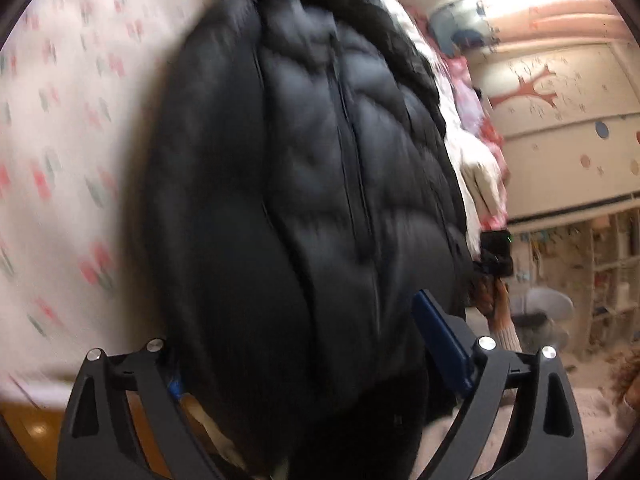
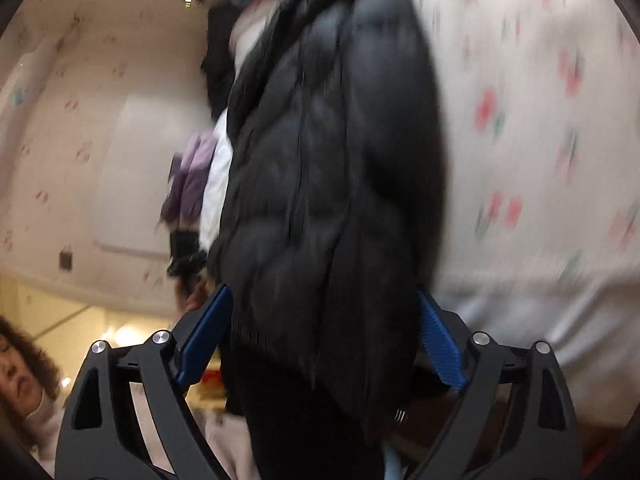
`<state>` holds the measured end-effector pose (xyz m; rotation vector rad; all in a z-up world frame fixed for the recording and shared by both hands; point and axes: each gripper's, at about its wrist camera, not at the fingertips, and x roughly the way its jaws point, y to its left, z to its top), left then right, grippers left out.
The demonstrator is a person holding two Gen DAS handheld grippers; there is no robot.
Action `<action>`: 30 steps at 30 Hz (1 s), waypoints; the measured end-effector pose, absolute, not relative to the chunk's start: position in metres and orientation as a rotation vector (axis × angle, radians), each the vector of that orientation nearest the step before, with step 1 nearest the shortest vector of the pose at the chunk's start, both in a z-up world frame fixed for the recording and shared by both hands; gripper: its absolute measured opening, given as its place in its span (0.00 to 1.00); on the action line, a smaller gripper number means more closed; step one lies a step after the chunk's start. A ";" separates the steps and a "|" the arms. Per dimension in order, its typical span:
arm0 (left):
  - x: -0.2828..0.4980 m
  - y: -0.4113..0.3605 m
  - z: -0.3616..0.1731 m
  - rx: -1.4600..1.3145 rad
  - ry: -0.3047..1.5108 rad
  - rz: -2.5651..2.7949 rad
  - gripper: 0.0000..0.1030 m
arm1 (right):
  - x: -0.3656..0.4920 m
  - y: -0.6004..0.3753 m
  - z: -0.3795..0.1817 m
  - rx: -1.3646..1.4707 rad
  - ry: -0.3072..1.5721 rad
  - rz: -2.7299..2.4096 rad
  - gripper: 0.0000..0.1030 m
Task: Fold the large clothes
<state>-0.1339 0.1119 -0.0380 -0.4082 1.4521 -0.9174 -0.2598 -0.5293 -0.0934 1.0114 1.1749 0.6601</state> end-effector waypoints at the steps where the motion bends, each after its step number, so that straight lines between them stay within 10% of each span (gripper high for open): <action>1: -0.143 0.107 -0.044 -0.409 1.472 -0.927 0.86 | -0.262 -0.525 -0.097 1.023 1.181 0.671 0.83; 4: -0.151 0.105 -0.053 -0.485 1.460 -0.872 0.86 | -0.264 -0.511 -0.102 1.042 1.133 0.695 0.73; 6: -0.154 0.108 -0.053 -0.536 1.429 -0.778 0.69 | -0.263 -0.505 -0.099 1.030 1.080 0.661 0.24; 7: -0.156 0.106 -0.050 -0.545 1.416 -0.765 0.46 | -0.265 -0.503 -0.095 1.053 1.029 0.663 0.21; 10: -0.161 0.107 -0.027 -0.538 1.349 -0.734 0.19 | -0.267 -0.498 -0.076 1.059 0.904 0.659 0.12; 14: -0.167 0.099 0.036 -0.510 1.205 -0.776 0.11 | -0.268 -0.498 -0.013 1.041 0.713 0.698 0.08; 24: -0.246 0.138 0.096 -0.453 1.144 -1.017 0.16 | -0.331 -0.519 0.039 0.973 0.739 0.813 0.13; 26: -0.253 0.147 0.055 -0.472 1.267 -1.020 0.47 | -0.343 -0.521 -0.004 1.014 0.872 0.782 0.25; 30: -0.252 0.183 -0.006 -0.572 1.361 -0.947 0.64 | -0.361 -0.527 -0.082 1.129 1.047 0.699 0.55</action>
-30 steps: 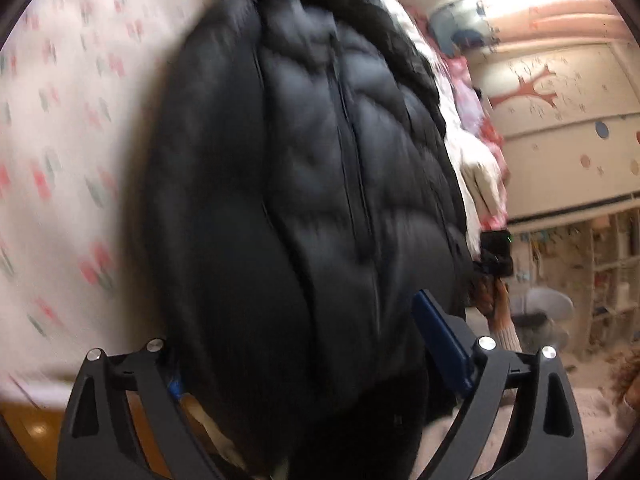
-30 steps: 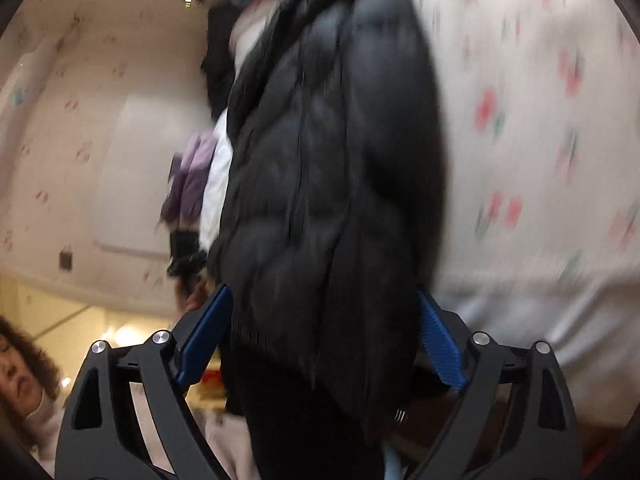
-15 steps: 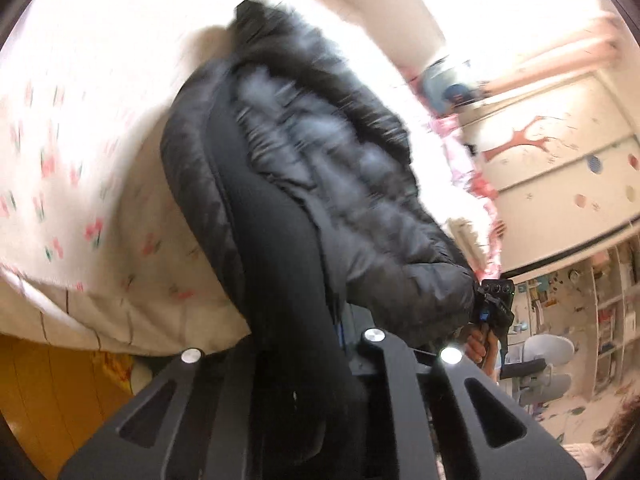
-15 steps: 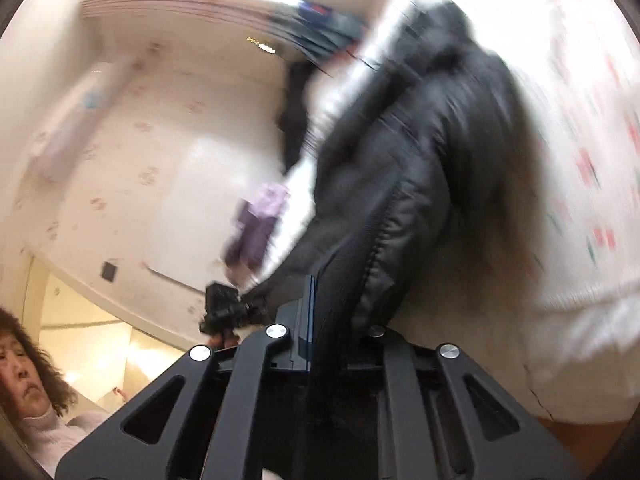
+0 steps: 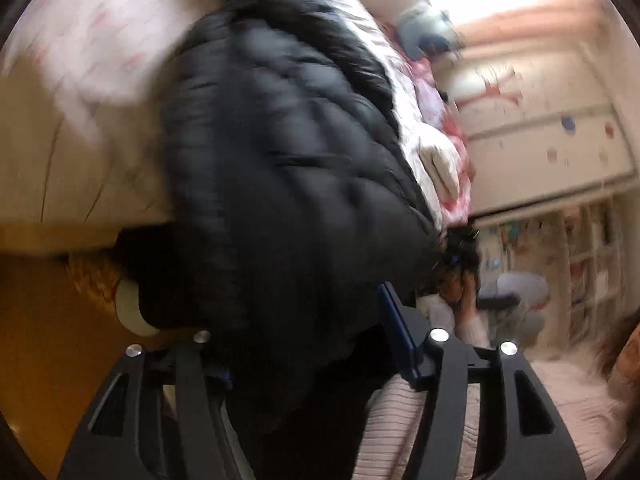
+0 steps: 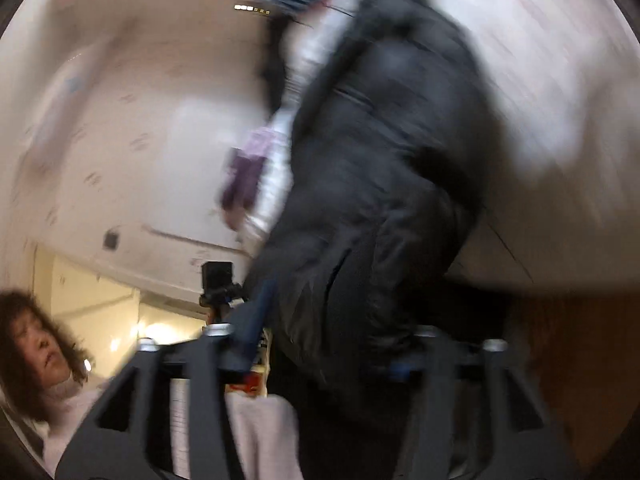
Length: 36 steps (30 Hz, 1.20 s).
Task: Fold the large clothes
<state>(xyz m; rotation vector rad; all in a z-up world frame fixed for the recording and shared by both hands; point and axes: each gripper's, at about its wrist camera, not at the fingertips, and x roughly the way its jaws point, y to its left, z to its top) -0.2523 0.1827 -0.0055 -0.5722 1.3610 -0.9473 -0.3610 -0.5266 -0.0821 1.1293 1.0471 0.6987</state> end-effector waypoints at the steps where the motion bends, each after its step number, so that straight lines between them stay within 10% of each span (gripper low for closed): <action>1: -0.249 0.193 -0.013 -0.623 1.348 -0.933 0.79 | -0.365 -0.530 -0.095 1.174 1.048 0.702 0.55; 4: -0.237 0.217 -0.024 -0.737 1.271 -0.918 0.93 | -0.366 -0.538 -0.112 1.276 0.988 0.724 0.63; 12: -0.215 0.151 -0.052 -0.764 1.350 -1.019 0.93 | -0.344 -0.511 -0.134 1.303 0.980 0.767 0.78; 13: -0.217 0.141 -0.051 -0.742 1.348 -1.023 0.92 | -0.344 -0.509 -0.135 1.299 0.964 0.765 0.76; 15: -0.221 0.134 -0.047 -0.713 1.324 -0.998 0.89 | -0.349 -0.508 -0.127 1.280 0.897 0.766 0.43; 18: -0.226 0.135 -0.030 -0.662 1.279 -0.974 0.51 | -0.357 -0.507 -0.111 1.247 0.836 0.757 0.16; 23: -0.240 0.139 0.022 -0.582 1.153 -0.984 0.19 | -0.365 -0.508 -0.056 1.191 0.703 0.813 0.11; 30: -0.275 0.154 0.065 -0.523 1.064 -1.133 0.17 | -0.395 -0.503 -0.003 1.130 0.608 0.922 0.10; 36: -0.285 0.185 0.003 -0.616 1.207 -1.061 0.17 | -0.416 -0.502 -0.047 1.267 0.616 0.874 0.11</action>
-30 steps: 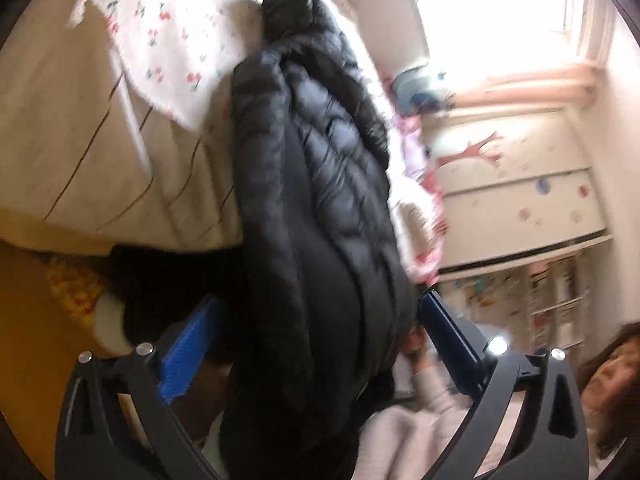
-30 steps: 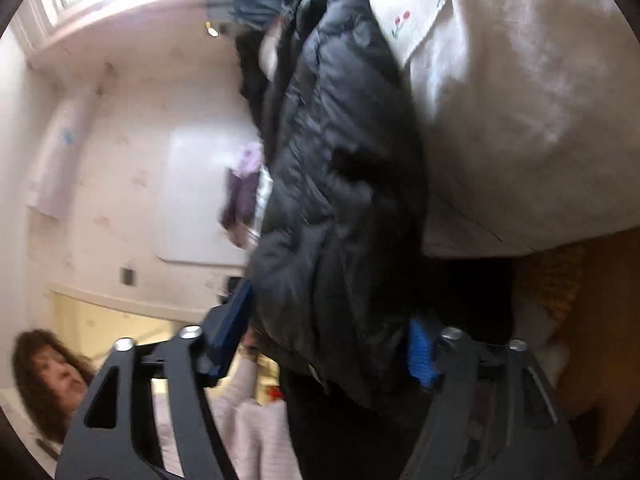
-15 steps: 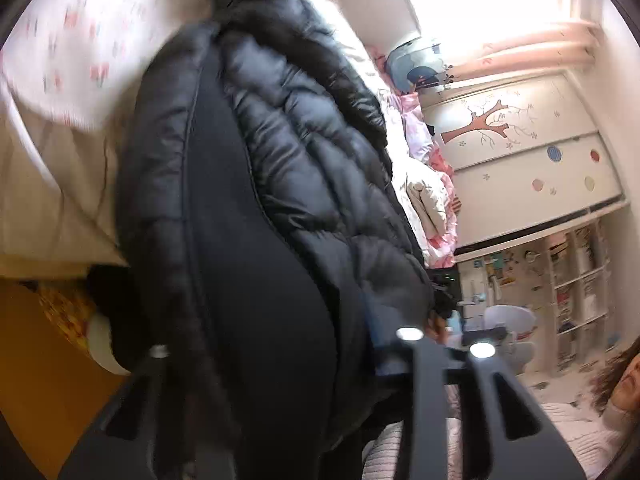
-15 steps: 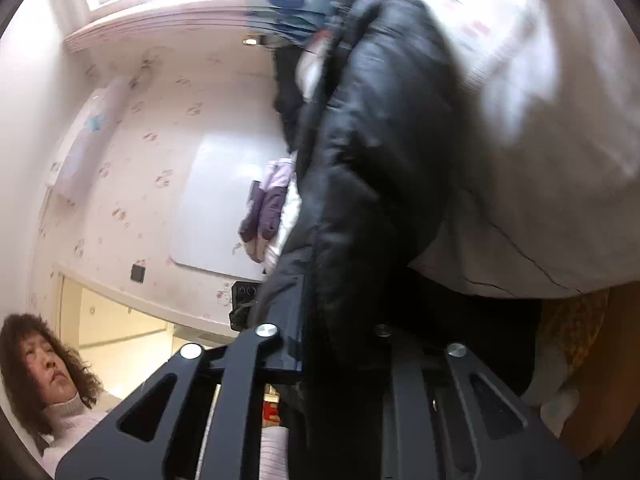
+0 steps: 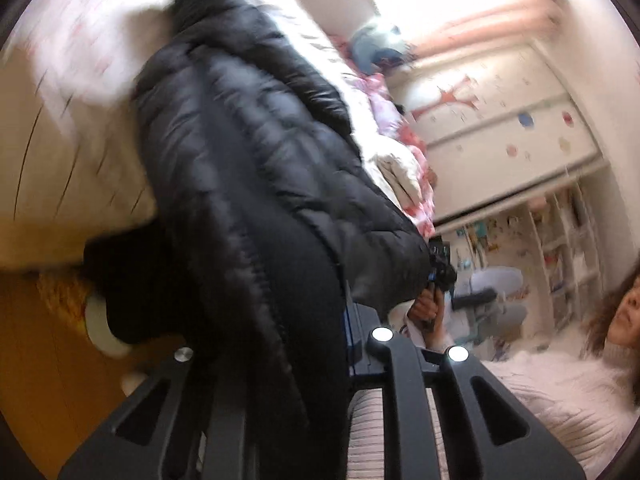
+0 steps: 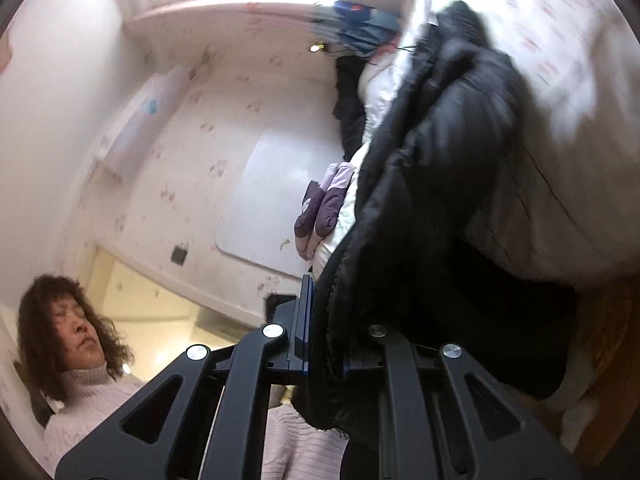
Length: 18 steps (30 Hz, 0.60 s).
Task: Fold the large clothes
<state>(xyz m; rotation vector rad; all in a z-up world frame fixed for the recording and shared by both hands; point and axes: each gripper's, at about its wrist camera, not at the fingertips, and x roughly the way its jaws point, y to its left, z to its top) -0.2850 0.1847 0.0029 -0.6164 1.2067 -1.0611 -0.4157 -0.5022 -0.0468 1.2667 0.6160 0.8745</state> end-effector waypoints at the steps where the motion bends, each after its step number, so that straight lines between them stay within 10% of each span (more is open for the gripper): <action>1: -0.285 0.190 -0.004 -0.654 1.204 -1.052 0.17 | -0.416 -0.504 -0.049 1.291 0.588 0.878 0.11; 18: -0.141 0.158 0.108 -0.902 0.789 -1.057 0.17 | -0.232 -0.539 0.057 1.225 0.293 0.954 0.11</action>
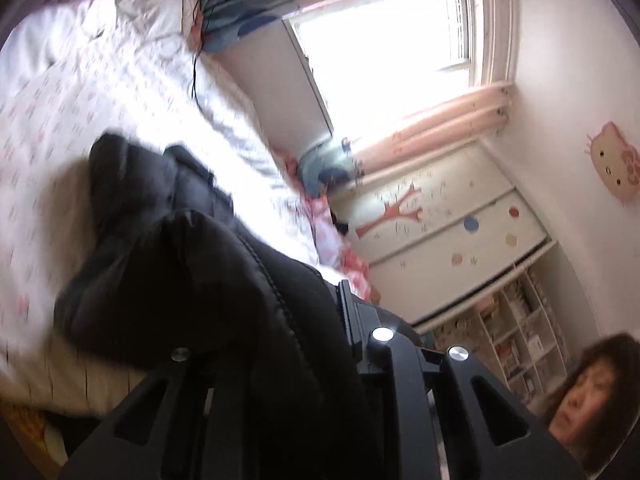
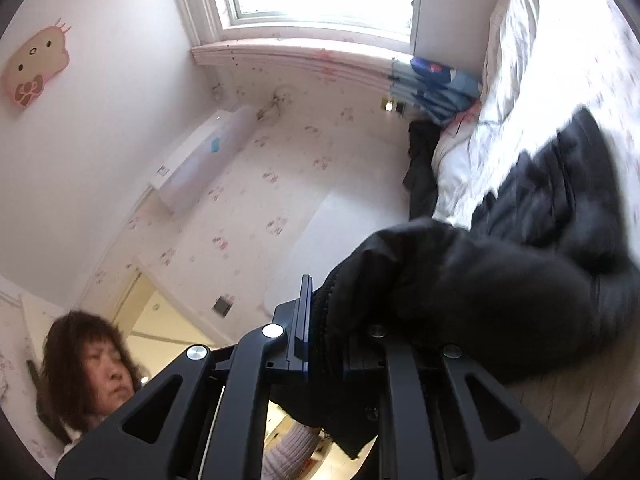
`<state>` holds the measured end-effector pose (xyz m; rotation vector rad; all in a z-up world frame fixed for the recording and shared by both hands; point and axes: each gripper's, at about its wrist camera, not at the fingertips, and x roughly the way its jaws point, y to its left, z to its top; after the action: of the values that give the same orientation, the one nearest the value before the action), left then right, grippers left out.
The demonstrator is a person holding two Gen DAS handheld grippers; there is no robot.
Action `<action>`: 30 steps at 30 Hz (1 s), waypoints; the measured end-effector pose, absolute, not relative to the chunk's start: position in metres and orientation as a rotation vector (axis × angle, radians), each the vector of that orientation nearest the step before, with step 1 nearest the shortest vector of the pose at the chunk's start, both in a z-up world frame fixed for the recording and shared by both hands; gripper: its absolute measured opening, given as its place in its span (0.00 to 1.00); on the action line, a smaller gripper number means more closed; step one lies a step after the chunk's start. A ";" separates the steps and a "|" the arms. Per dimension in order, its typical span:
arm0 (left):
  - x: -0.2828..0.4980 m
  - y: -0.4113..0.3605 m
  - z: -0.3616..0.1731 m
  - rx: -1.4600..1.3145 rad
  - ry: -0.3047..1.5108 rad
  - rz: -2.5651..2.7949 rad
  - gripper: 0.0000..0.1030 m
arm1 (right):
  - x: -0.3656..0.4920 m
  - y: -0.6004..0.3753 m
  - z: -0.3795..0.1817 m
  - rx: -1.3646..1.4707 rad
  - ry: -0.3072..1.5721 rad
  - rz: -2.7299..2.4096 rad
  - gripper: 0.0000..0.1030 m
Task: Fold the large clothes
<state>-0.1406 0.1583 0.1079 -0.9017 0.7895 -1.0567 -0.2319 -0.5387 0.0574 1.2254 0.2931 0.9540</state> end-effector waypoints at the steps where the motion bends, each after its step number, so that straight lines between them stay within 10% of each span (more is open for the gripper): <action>1: -0.124 0.154 0.110 -0.914 0.779 -1.044 0.17 | -0.219 -0.541 0.062 1.227 0.291 0.942 0.11; 11: -0.015 0.126 0.105 -0.990 0.751 -0.923 0.18 | -0.095 -0.561 0.074 1.217 0.358 0.800 0.11; 30: 0.084 0.090 0.014 -0.969 0.841 -0.676 0.18 | 0.031 -0.570 -0.070 1.345 0.558 0.476 0.11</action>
<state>0.0842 0.0905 0.0139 -0.9690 0.8412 -0.6758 0.0313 -0.5696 -0.0704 1.3451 0.5584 0.4757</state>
